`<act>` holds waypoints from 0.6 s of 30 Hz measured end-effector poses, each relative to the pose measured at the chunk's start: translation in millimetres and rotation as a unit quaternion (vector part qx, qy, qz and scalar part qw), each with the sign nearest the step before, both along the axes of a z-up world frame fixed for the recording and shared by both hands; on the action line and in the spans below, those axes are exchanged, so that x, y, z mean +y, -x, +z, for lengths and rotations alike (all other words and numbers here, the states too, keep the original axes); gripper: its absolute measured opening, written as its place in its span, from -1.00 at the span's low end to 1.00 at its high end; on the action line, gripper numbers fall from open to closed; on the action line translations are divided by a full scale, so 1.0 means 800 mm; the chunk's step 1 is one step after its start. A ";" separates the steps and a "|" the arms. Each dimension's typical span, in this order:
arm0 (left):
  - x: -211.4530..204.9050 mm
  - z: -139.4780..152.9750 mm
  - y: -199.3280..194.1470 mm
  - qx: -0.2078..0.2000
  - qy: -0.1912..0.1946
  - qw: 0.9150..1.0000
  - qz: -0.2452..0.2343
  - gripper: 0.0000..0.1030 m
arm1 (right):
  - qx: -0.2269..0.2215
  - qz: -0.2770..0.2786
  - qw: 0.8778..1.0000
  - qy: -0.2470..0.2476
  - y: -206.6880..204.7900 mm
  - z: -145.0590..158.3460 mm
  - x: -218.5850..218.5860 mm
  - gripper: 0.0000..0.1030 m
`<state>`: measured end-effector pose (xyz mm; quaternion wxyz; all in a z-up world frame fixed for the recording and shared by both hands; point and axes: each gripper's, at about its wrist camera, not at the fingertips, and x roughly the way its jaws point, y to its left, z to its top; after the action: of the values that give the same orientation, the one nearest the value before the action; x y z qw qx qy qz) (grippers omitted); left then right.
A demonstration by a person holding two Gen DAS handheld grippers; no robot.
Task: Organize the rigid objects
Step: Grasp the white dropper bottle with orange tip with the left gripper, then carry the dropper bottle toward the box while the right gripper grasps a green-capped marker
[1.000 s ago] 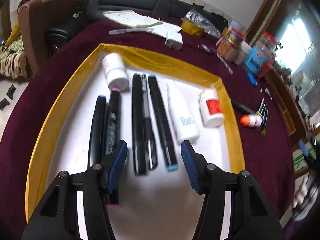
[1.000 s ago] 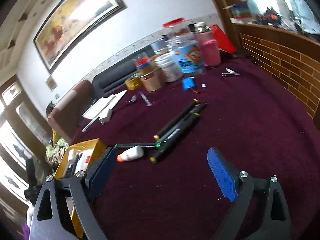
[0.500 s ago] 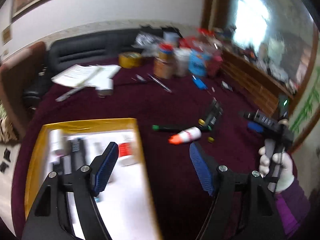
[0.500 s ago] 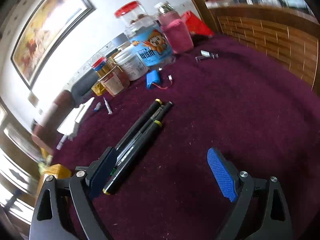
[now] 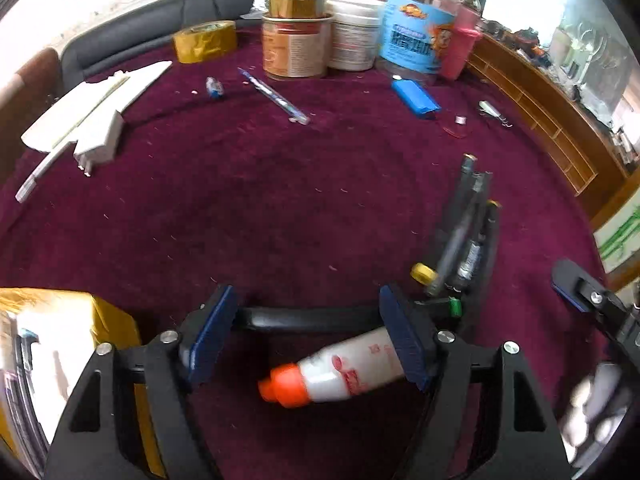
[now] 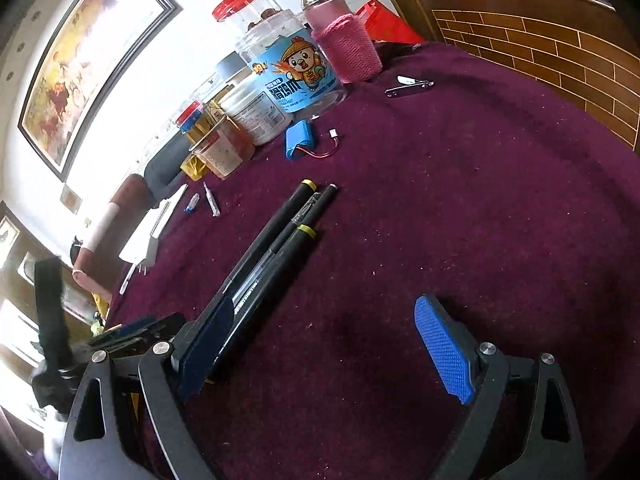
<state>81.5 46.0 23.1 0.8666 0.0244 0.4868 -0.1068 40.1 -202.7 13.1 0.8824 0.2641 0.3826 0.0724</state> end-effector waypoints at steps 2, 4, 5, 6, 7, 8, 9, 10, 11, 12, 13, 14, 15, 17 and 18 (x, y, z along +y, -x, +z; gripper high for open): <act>-0.021 -0.001 0.021 0.011 -0.020 0.999 -0.049 0.42 | 0.001 0.000 1.000 0.003 -0.002 0.000 0.001 0.73; -0.038 -0.013 0.042 0.045 -0.010 0.996 -0.080 0.34 | 0.002 0.002 1.000 0.010 -0.003 0.000 0.004 0.73; -0.049 -0.015 0.057 0.032 -0.028 0.995 -0.092 0.33 | 0.003 0.004 1.000 0.016 -0.003 0.001 0.007 0.73; -0.058 -0.017 0.068 0.026 -0.041 0.993 -0.106 0.32 | 0.003 0.005 1.000 0.020 -0.003 0.000 0.008 0.73; -0.064 -0.018 0.080 0.027 -0.032 0.992 -0.120 0.32 | 0.003 0.006 1.000 0.022 -0.003 0.001 0.009 0.73; -0.070 -0.016 0.093 0.032 -0.016 0.990 -0.133 0.32 | 0.003 0.007 1.000 0.025 -0.002 0.000 0.010 0.73; -0.073 -0.015 0.101 0.042 0.002 0.989 -0.144 0.31 | 0.003 0.008 1.000 0.026 -0.002 0.000 0.010 0.73; -0.076 -0.012 0.112 0.048 0.019 0.987 -0.152 0.31 | 0.002 0.008 1.000 0.028 -0.002 0.000 0.011 0.73; -0.079 -0.007 0.123 0.044 0.028 0.986 -0.156 0.31 | 0.002 0.009 0.999 0.031 -0.002 0.000 0.012 0.73; -0.081 -0.001 0.134 0.031 0.028 0.986 -0.159 0.32 | 0.002 0.009 0.999 0.033 -0.002 0.000 0.013 0.73; -0.082 0.003 0.139 0.019 0.025 0.986 -0.161 0.32 | 0.002 0.009 0.999 0.034 -0.002 0.000 0.013 0.73; -0.083 0.005 0.142 0.009 0.017 0.987 -0.162 0.32 | 0.002 0.009 0.999 0.035 -0.002 0.000 0.014 0.73; -0.084 0.006 0.143 0.001 0.007 0.987 -0.163 0.32 | 0.002 0.009 0.999 0.035 -0.002 0.000 0.014 0.73; -0.089 0.000 0.139 -0.001 -0.011 0.987 -0.161 0.32 | 0.002 0.009 0.999 0.033 -0.002 0.000 0.014 0.73; -0.089 -0.003 0.135 0.002 -0.009 0.987 -0.161 0.31 | 0.002 0.009 0.999 0.033 -0.002 0.000 0.014 0.73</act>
<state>-26.8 -25.4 20.9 0.8366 0.1103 0.4795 -0.2409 41.8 -191.7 13.0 0.8892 0.2314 0.3890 0.0672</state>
